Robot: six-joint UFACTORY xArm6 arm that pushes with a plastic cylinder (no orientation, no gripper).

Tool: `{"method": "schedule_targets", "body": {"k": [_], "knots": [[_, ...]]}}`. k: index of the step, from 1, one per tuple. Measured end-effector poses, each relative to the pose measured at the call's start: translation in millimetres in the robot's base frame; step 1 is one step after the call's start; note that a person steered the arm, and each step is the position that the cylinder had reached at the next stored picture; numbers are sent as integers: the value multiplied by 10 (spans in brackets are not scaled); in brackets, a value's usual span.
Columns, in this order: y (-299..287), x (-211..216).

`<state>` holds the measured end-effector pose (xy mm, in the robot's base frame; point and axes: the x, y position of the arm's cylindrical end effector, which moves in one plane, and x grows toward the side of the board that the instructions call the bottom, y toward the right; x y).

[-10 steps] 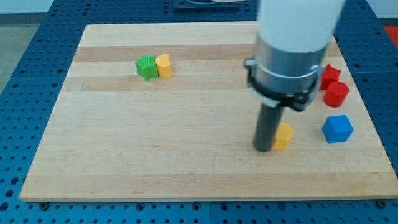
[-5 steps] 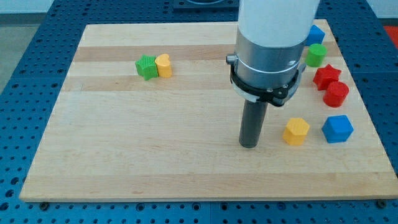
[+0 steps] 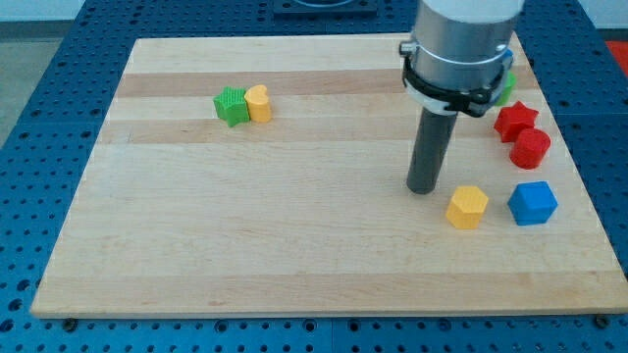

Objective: Push yellow hexagon below blue cube

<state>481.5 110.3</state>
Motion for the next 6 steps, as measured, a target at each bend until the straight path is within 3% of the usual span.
{"method": "schedule_targets", "body": {"k": [2, 3, 6], "knots": [[151, 126], [445, 461], [679, 571]]}}
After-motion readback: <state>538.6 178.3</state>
